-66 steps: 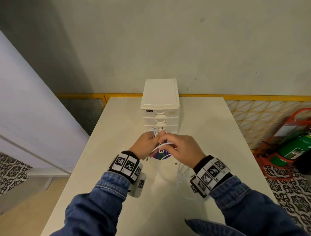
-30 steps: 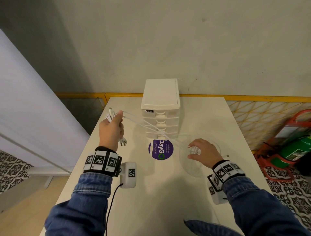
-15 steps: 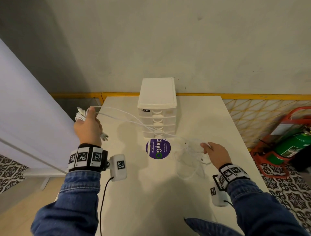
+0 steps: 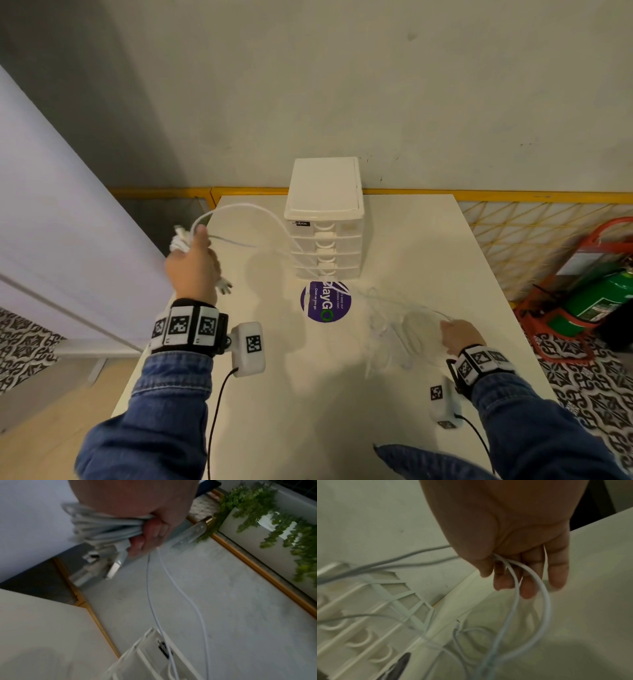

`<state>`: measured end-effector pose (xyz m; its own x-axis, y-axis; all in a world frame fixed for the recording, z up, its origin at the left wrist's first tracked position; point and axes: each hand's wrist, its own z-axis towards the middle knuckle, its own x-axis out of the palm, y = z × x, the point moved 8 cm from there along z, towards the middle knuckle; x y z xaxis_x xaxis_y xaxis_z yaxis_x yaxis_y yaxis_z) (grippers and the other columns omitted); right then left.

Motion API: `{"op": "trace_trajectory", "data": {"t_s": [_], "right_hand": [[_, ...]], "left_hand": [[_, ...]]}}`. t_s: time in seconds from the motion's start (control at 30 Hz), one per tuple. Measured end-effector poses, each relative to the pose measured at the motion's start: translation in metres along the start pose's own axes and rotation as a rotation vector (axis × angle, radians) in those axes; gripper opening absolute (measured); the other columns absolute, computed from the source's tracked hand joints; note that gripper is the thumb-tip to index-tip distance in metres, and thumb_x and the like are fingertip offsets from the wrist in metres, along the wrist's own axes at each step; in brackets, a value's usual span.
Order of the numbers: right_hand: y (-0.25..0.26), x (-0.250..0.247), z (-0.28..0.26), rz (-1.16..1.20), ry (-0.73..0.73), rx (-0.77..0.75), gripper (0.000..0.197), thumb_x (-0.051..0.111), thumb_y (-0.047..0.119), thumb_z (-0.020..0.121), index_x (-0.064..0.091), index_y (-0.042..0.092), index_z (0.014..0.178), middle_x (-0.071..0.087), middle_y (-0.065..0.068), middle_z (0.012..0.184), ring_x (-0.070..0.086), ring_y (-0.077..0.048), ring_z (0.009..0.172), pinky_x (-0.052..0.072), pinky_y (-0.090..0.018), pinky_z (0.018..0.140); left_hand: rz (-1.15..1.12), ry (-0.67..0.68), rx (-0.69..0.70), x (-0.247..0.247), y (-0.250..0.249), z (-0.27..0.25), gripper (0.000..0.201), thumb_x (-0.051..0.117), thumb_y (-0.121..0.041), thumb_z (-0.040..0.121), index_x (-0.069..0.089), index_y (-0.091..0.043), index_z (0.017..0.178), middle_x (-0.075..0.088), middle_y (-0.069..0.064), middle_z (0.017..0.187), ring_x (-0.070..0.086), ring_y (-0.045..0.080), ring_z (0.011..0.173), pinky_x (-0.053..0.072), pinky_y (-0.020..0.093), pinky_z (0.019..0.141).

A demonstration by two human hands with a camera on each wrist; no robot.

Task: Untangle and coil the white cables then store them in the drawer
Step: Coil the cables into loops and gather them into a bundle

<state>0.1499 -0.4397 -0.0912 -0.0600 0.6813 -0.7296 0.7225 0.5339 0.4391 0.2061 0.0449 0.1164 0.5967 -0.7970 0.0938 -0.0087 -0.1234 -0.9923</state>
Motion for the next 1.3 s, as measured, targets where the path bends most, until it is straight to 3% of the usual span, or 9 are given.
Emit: {"op": "trace_trajectory", "data": {"t_s": [0.27,0.43,0.63,0.7,0.8,0.9,1.07,1.17,1.3], "right_hand": [[0.084,-0.017,-0.048,0.061,-0.034,-0.441,0.075,0.061,0.008,0.079,0.024,0.017,0.144,0.038,-0.015,0.142,0.042,-0.032,0.127,0.037,-0.045,0.105],[0.113,-0.004,-0.077,-0.294,0.079,-0.614,0.074,0.051,0.002,0.078,0.024,0.027,0.143,0.038,-0.01,0.14,0.032,-0.029,0.132,0.033,-0.039,0.107],[0.154,-0.023,-0.133,0.108,0.019,-1.054,0.073,0.039,-0.015,0.067,0.055,0.027,0.123,0.045,0.004,0.138,0.032,-0.011,0.133,0.019,-0.013,0.108],[0.168,-0.009,-0.148,0.039,0.06,-1.171,0.064,0.042,-0.01,0.067,0.063,0.029,0.113,0.054,0.006,0.131,0.036,-0.012,0.132,0.021,-0.021,0.112],[0.165,0.038,-0.142,-0.441,0.163,-1.086,0.05,0.055,0.017,0.082,0.05,0.037,0.128,0.044,0.009,0.143,0.02,-0.014,0.141,0.008,-0.047,0.117],[0.14,0.075,-0.124,-0.686,0.302,-0.875,0.066,0.059,0.049,0.082,0.03,0.039,0.14,0.037,0.007,0.148,0.016,-0.017,0.143,-0.003,-0.051,0.116],[0.128,0.09,-0.124,-0.564,0.263,-0.825,0.033,0.055,0.042,0.086,0.06,0.022,0.112,0.064,0.001,0.091,0.059,-0.022,0.101,0.034,-0.035,0.1],[0.127,0.073,-0.112,-0.359,0.167,-0.753,0.025,0.045,0.03,0.093,0.061,0.013,0.085,0.062,-0.008,0.082,0.061,-0.029,0.087,0.041,-0.031,0.073],[0.099,0.0,-0.064,0.082,-0.183,-0.503,0.026,0.045,0.028,0.095,0.067,0.013,0.096,0.07,-0.014,0.094,0.063,-0.03,0.082,0.05,-0.035,0.076]], "left_hand": [[0.123,0.309,-0.064,0.057,0.016,-0.03,0.025,0.059,-0.028,0.091,0.053,-0.013,0.072,0.043,-0.001,0.051,0.036,0.007,0.036,0.031,0.019,0.04],[0.117,0.163,-0.094,0.041,0.018,-0.024,0.023,0.059,-0.029,0.091,0.053,-0.014,0.074,0.044,0.002,0.058,0.037,0.012,0.046,0.033,0.023,0.045],[0.085,-0.048,-0.124,0.009,0.021,-0.008,0.022,0.057,-0.028,0.091,0.053,-0.014,0.074,0.046,0.001,0.059,0.039,0.011,0.046,0.034,0.015,0.037],[0.083,-0.05,-0.13,0.008,0.022,-0.007,0.021,0.056,-0.028,0.091,0.052,-0.013,0.075,0.045,0.001,0.059,0.038,0.011,0.046,0.033,0.014,0.037],[0.082,-0.037,-0.125,0.009,0.024,-0.006,0.021,0.057,-0.028,0.09,0.052,-0.013,0.077,0.045,0.001,0.059,0.038,0.012,0.046,0.035,0.02,0.043],[0.084,-0.041,-0.122,0.007,0.025,-0.004,0.02,0.056,-0.028,0.09,0.053,-0.01,0.084,0.046,0.001,0.059,0.039,0.013,0.047,0.035,0.023,0.046],[0.065,-0.069,-0.123,0.001,0.025,-0.001,0.023,0.056,-0.029,0.09,0.053,-0.007,0.095,0.047,0.001,0.061,0.04,0.012,0.049,0.037,0.022,0.046],[0.053,-0.093,-0.107,-0.003,0.024,0.002,0.022,0.056,-0.03,0.09,0.053,-0.008,0.093,0.048,0.001,0.062,0.042,0.011,0.049,0.039,0.021,0.047],[0.008,-0.194,-0.085,-0.022,0.021,0.01,0.02,0.058,-0.033,0.089,0.054,-0.014,0.088,0.052,-0.001,0.064,0.046,0.009,0.049,0.042,0.021,0.047]]}}
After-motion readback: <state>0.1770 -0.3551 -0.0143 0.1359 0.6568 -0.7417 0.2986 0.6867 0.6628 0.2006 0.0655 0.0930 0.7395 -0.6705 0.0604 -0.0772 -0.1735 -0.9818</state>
